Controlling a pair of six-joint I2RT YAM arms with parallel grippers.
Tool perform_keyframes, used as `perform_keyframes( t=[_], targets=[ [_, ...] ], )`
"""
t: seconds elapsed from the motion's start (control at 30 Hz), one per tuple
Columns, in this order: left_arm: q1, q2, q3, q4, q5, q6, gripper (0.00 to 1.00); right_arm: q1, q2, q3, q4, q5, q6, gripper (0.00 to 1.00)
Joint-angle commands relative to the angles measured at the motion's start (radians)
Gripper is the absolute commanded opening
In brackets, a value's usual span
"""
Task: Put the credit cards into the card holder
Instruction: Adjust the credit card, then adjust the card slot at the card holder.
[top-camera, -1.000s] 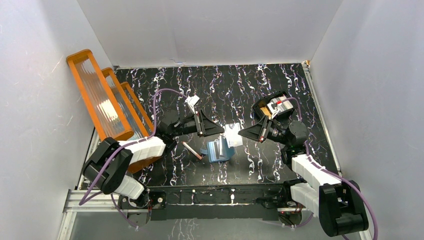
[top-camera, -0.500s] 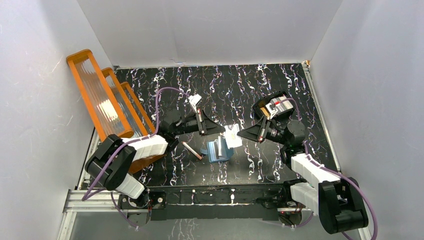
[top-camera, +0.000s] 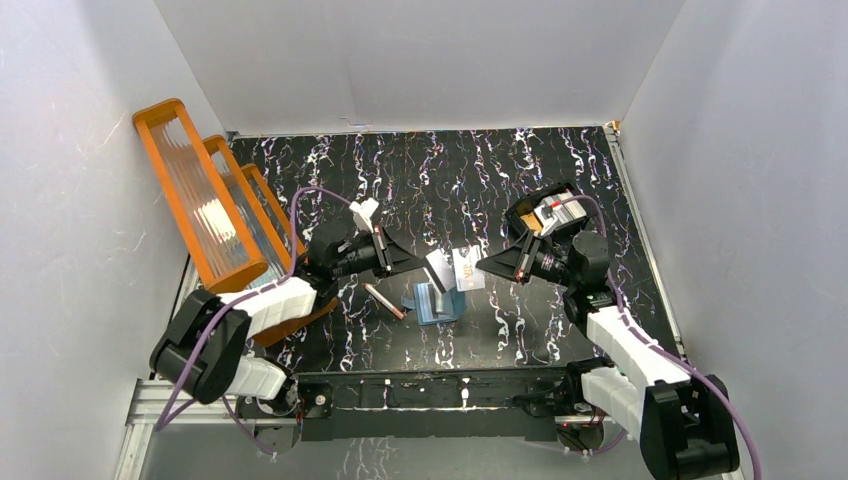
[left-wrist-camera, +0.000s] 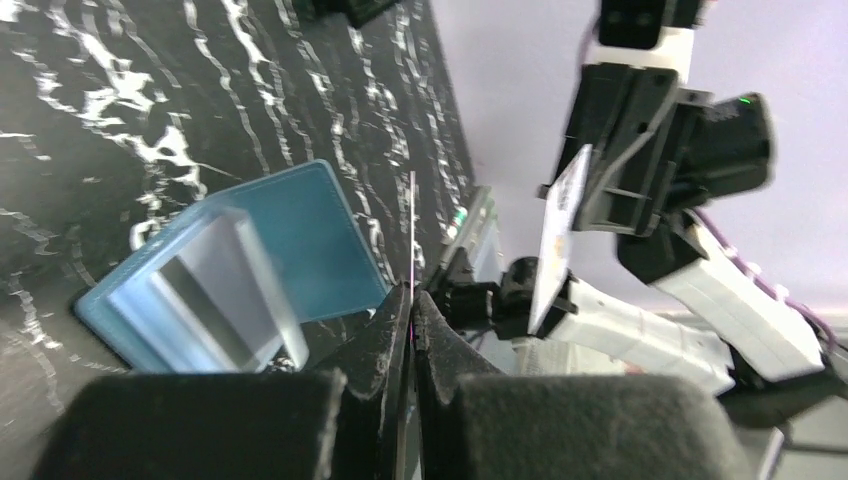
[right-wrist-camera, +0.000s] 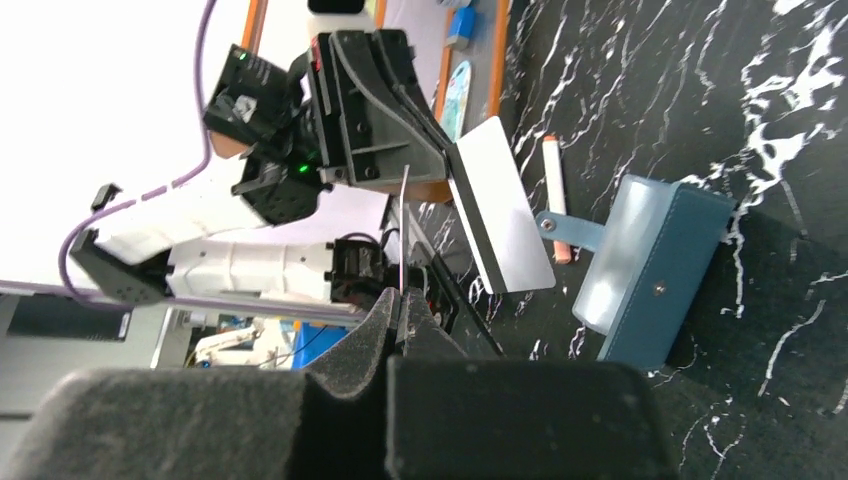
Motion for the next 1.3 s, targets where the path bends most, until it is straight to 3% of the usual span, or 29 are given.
perform_keyframes(
  t=[0.0, 0.1, 0.13, 0.2, 0.33, 0.6, 0.93, 1.27],
  targets=[
    [0.006, -0.124, 0.119, -0.442, -0.161, 0.254, 0.00, 0.007, -0.077, 0.134, -0.315, 0.153, -0.164, 0.00],
    [0.009, -0.158, 0.188, -0.666, -0.310, 0.321, 0.00, 0.059, -0.090, 0.224, -0.532, 0.331, -0.247, 0.00],
    [0.009, -0.160, 0.229, -0.799, -0.386, 0.340, 0.00, 0.144, -0.066, 0.299, -0.662, 0.468, -0.319, 0.00],
    [0.009, -0.145, 0.254, -0.869, -0.404, 0.339, 0.00, 0.228, -0.029, 0.338, -0.713, 0.559, -0.350, 0.00],
    [0.010, -0.096, 0.308, -0.962, -0.317, 0.374, 0.00, 0.382, 0.063, 0.392, -0.725, 0.653, -0.352, 0.00],
    [0.010, 0.006, 0.317, -1.055, -0.209, 0.408, 0.00, 0.524, 0.257, 0.448, -0.681, 0.730, -0.341, 0.00],
    [0.010, 0.091, 0.312, -1.039, -0.206, 0.425, 0.00, 0.538, 0.348, 0.449, -0.817, 0.977, -0.461, 0.00],
    [0.009, 0.159, 0.334, -1.042, -0.228, 0.432, 0.00, 0.467, 0.322, 0.327, -0.760, 0.970, -0.479, 0.00]
  ],
)
